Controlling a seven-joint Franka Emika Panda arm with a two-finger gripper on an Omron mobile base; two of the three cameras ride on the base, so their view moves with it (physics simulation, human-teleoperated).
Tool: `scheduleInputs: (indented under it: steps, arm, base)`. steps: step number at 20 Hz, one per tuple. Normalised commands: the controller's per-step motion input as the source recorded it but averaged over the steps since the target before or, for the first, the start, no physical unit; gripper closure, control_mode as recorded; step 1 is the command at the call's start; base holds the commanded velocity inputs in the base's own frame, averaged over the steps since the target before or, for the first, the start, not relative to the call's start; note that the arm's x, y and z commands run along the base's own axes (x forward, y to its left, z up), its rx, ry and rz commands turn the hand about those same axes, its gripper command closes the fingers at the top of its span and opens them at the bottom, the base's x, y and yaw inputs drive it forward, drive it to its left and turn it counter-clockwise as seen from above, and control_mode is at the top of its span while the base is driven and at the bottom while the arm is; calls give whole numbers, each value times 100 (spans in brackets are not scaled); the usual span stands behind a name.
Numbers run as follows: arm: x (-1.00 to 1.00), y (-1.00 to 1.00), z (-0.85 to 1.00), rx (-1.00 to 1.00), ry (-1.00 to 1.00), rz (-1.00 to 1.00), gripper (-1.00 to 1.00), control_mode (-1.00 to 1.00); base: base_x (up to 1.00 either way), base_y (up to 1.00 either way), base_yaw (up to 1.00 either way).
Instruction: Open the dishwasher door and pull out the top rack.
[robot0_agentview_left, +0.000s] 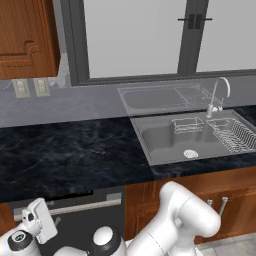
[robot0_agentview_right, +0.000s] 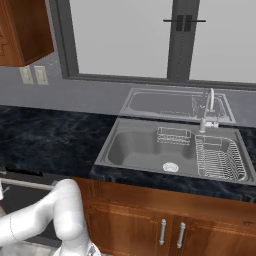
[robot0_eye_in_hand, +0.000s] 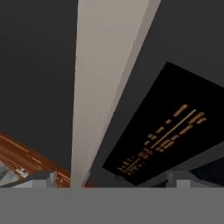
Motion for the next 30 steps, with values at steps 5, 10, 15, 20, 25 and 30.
scheduleInputs:
  steps: [5, 10, 15, 20, 25, 30]
  arm:
    - [41, 23, -82, -4, -3, 13, -100, -100]
    - [47, 23, -63, -2, -5, 14, -100, -100]
    - [25, 15, -77, 0, -5, 18, -100, -100]
    - [11, 7, -89, 0, -5, 19, -100, -100]
    - [0, 1, -95, 0, -3, 23, -100, -100]
    - [23, 1, -81, 0, -1, 21, -100, -100]
  base:
    - [0, 0, 0]
    - [0, 0, 0]
    - [0, 0, 0]
    - [0, 0, 0]
    - [0, 0, 0]
    - [0, 0, 0]
